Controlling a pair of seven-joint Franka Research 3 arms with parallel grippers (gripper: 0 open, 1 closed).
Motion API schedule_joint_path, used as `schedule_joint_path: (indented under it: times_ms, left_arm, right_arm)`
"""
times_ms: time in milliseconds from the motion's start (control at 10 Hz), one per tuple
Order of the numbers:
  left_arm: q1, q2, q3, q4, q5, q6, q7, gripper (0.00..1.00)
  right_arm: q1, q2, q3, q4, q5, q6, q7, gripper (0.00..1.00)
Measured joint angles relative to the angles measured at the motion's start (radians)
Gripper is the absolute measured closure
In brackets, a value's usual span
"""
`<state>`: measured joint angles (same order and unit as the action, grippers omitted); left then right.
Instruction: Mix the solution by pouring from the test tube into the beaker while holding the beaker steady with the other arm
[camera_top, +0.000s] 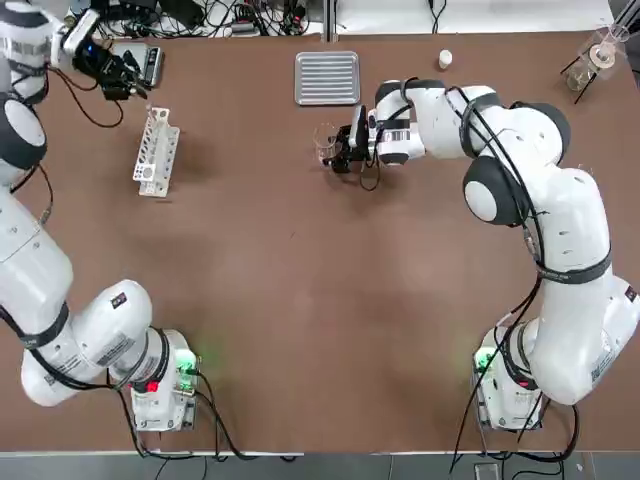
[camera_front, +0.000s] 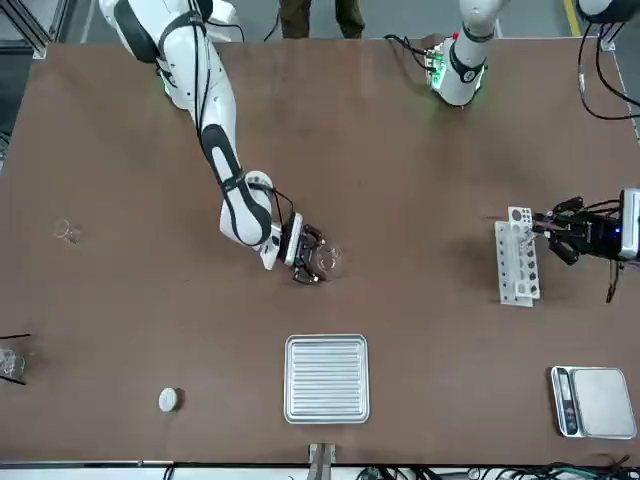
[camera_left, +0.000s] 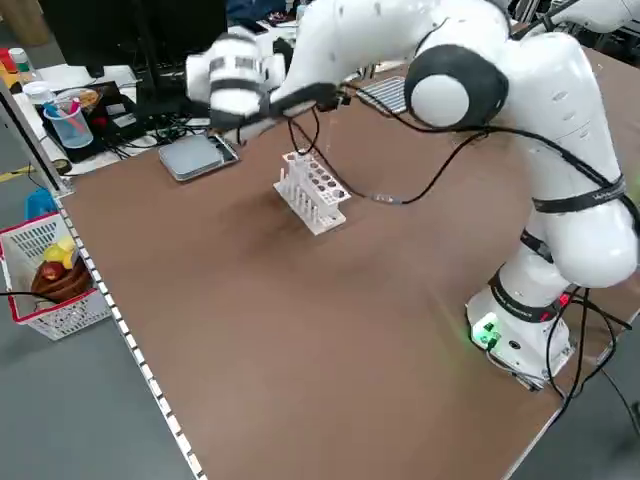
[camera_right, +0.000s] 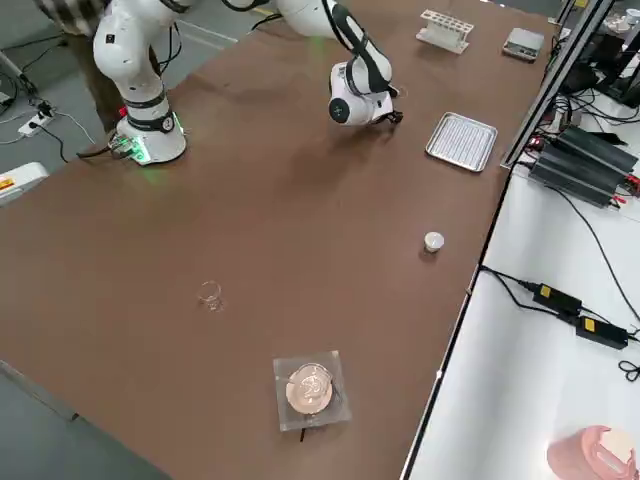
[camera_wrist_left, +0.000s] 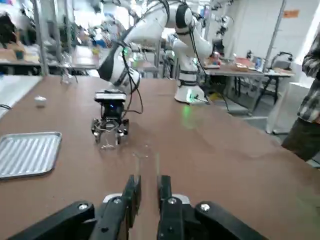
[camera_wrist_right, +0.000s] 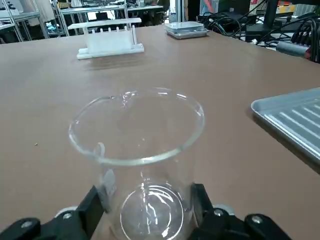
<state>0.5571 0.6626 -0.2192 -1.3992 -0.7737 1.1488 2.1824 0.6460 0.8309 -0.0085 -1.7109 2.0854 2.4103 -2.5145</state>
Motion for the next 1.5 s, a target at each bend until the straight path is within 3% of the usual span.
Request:
schedule_joint_path:
  times_ms: [200, 600, 1000, 1500]
  left_arm:
    - [-0.071, -0.025, 0.001, -0.001, 0.019, 0.037, -0.082, 0.78]
    - [-0.179, -0.082, 0.002, -0.001, 0.081, 0.237, -0.224, 0.78]
    - [-0.360, -0.123, 0.002, -0.001, 0.190, 0.392, -0.325, 0.78]
    - [-0.581, -0.161, 0.005, -0.008, 0.344, 0.459, -0.592, 0.78]
  right_arm:
    - [0.000, 0.000, -0.001, 0.000, 0.000, 0.000, 0.000, 0.23]
    - [0.000, 0.000, -0.002, 0.001, 0.000, 0.000, 0.000, 0.23]
    - [0.000, 0.000, -0.003, 0.001, 0.000, 0.000, 0.000, 0.23]
    - [0.000, 0.000, -0.005, 0.002, 0.000, 0.003, 0.000, 0.23]
